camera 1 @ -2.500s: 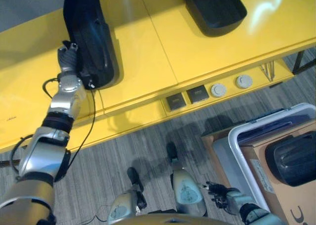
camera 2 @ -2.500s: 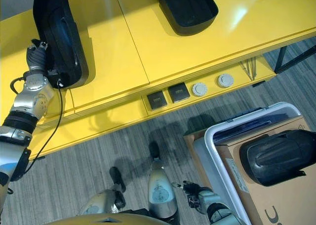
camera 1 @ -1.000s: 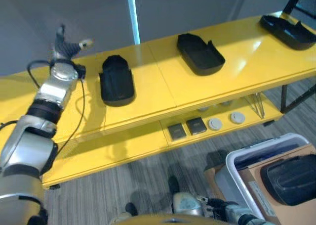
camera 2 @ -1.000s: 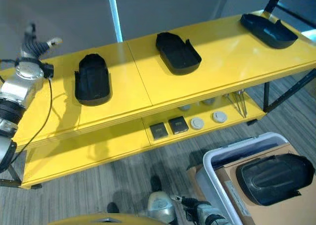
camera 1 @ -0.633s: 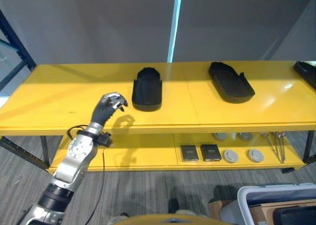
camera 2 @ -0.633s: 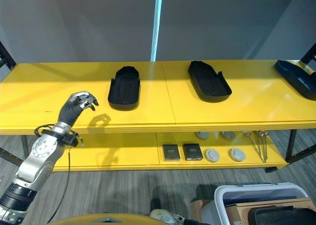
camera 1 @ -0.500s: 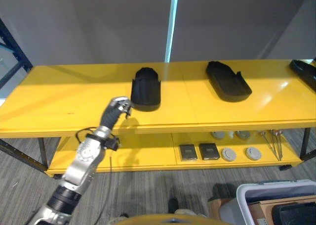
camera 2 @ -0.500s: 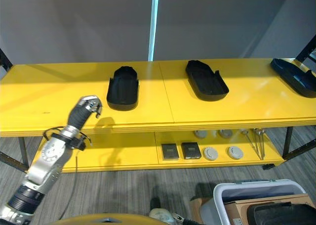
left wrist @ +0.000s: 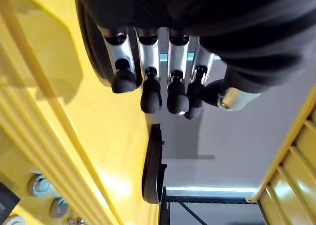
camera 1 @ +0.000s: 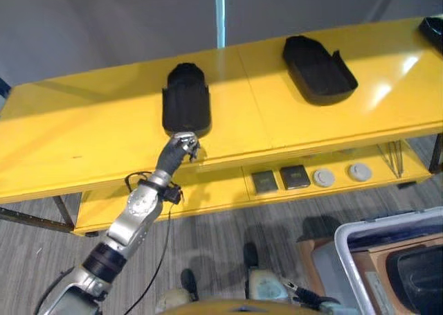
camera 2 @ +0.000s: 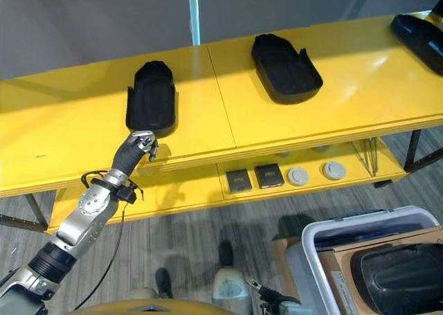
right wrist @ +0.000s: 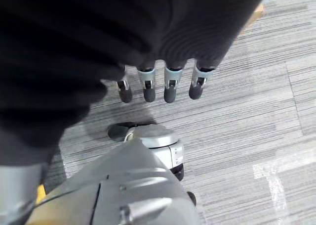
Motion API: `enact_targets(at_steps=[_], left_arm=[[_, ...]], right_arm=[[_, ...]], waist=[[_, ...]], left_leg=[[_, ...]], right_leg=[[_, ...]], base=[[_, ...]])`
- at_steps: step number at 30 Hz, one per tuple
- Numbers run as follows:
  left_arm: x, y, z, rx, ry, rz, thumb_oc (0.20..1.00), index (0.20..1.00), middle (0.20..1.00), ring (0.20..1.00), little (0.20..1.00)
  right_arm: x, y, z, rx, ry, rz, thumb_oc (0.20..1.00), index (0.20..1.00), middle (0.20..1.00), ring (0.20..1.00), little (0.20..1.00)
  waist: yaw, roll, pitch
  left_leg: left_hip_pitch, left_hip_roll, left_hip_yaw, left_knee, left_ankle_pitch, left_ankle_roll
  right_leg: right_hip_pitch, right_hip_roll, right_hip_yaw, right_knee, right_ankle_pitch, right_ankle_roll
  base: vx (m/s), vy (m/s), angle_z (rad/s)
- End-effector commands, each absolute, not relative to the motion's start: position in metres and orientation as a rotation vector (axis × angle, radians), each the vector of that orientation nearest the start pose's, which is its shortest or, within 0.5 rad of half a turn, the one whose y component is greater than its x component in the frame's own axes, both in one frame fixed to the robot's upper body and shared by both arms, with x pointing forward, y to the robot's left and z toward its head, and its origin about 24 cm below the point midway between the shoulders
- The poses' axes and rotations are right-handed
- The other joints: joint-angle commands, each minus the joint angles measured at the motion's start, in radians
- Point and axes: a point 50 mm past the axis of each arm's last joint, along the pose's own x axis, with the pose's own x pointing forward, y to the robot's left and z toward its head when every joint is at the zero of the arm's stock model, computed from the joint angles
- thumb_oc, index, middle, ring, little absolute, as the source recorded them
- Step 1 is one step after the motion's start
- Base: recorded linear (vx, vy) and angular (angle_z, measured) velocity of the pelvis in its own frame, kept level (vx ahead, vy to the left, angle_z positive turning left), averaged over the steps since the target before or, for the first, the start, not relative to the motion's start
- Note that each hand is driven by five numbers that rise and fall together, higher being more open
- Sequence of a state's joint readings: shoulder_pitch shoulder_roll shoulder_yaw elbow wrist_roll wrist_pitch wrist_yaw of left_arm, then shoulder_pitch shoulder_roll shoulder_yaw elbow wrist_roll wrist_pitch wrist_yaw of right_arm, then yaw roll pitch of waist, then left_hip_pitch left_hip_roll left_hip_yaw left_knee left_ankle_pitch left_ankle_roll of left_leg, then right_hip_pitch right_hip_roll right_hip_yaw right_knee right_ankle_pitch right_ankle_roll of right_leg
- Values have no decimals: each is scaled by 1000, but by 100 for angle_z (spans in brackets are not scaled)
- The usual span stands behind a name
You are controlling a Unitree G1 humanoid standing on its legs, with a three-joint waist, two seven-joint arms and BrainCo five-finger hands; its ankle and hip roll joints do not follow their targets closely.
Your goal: Move parts from the plastic box to the shelf.
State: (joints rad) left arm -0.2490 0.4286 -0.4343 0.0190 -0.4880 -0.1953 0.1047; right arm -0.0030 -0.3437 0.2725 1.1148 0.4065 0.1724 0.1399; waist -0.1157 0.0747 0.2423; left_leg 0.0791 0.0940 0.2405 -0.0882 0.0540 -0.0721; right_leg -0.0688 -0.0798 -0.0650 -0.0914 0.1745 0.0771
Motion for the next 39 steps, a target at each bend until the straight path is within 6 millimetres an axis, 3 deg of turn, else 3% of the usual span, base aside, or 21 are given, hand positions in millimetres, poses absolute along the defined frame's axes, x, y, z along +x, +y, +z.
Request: enact_targets(at_steps=[1,27,32,39], left_arm=[[298,122,131,-47,-392,-283,200,200,200,200,200],[343,136,160,-98,-433,-79,200,200,200,200,200],[339,138,154,-119,-415,-93,200,200,200,200,200],[306,134,133,-131,-455,-155,200,200,200,200,200]], right_arm=[[101,-233,-157,4,1301,-22,1000,1000,1000,1000,1000],[141,-225,-144,-21,1187,37,1000,1000,1000,1000,1000],[138,-224,-145,-16,1190,30,1000,1000,1000,1000,1000],[121,-228,-152,-8,1227,-16,1000,1000,1000,1000,1000]], waist=[[-19,-16,60],[-85,-22,170],[-78,-20,159],[-26,-19,77]], left_leg=[[-56,24,-10,1,-63,-7],[-101,28,5,1,-37,-18],[-88,28,1,1,-41,-20],[-39,25,-1,1,-54,-17]], right_leg=[[88,-8,-13,4,-177,12],[12,-3,25,4,-145,1],[27,-5,15,4,-151,2],[103,-15,-36,4,-178,0]], base=[[-43,-5,-11],[-5,-2,-3],[-5,2,-1],[-10,40,10]])
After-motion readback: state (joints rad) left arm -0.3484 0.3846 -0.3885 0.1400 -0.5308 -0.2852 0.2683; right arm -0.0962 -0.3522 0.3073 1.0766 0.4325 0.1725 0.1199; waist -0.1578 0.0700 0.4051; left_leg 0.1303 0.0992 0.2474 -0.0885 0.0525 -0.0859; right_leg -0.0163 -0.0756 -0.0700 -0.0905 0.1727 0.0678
